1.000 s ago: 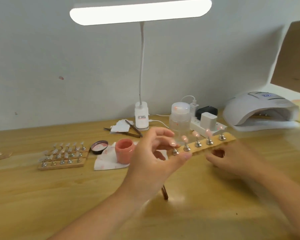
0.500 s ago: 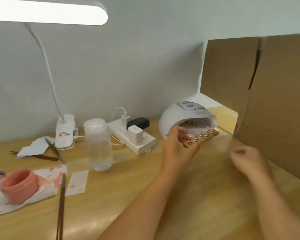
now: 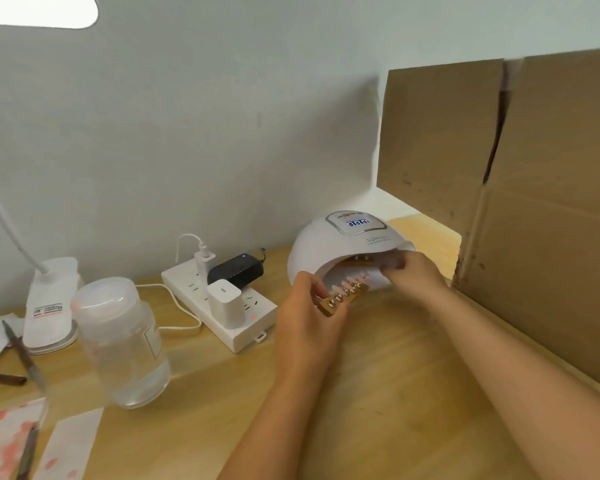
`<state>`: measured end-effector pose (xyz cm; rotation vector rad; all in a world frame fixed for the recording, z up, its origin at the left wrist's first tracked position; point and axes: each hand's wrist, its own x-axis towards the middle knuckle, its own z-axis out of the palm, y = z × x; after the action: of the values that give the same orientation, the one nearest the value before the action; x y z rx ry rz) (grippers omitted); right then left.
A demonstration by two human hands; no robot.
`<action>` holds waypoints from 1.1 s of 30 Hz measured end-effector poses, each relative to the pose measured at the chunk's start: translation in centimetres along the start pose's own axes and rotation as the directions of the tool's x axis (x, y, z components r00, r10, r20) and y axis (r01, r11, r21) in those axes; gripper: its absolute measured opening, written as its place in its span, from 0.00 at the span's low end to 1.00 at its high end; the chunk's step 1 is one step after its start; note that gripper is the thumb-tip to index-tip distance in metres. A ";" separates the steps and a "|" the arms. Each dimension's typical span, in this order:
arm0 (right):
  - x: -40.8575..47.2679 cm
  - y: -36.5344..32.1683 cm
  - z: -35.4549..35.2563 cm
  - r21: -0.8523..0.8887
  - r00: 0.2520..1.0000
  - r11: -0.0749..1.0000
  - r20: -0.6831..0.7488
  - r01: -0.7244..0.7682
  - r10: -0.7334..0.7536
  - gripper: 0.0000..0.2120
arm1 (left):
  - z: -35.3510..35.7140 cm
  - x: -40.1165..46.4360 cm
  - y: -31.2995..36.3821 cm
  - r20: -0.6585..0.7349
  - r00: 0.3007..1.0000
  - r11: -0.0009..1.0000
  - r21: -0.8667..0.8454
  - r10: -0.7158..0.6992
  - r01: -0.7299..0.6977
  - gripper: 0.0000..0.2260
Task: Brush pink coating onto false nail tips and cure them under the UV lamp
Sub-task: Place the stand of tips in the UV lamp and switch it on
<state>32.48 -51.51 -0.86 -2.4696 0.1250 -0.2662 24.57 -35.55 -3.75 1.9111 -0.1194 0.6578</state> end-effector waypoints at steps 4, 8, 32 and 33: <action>1.9 -0.9 2.1 -0.209 0.999 0.978 0.030 -0.017 0.024 0.15 | 0.1 -0.1 0.2 -0.019 1.000 1.000 -0.004 -0.003 0.003 0.14; 3.0 -1.3 2.5 -0.309 0.996 0.948 0.029 -0.069 0.081 0.17 | -0.1 0.0 0.0 -0.047 0.998 0.999 -0.033 -0.041 0.039 0.14; -0.7 0.8 1.1 0.076 0.991 0.993 -0.109 0.091 -0.083 0.16 | -0.2 0.2 -0.5 -0.060 0.993 0.994 -0.041 -0.106 0.104 0.16; -1.2 1.0 0.7 0.141 0.994 0.989 -0.107 0.039 -0.024 0.17 | -0.2 0.1 -0.5 -0.060 0.992 0.994 -0.032 -0.110 0.108 0.16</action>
<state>31.45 -51.72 -2.22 -2.3169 0.1070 -0.4046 24.81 -35.12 -4.07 1.8534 0.0144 0.6378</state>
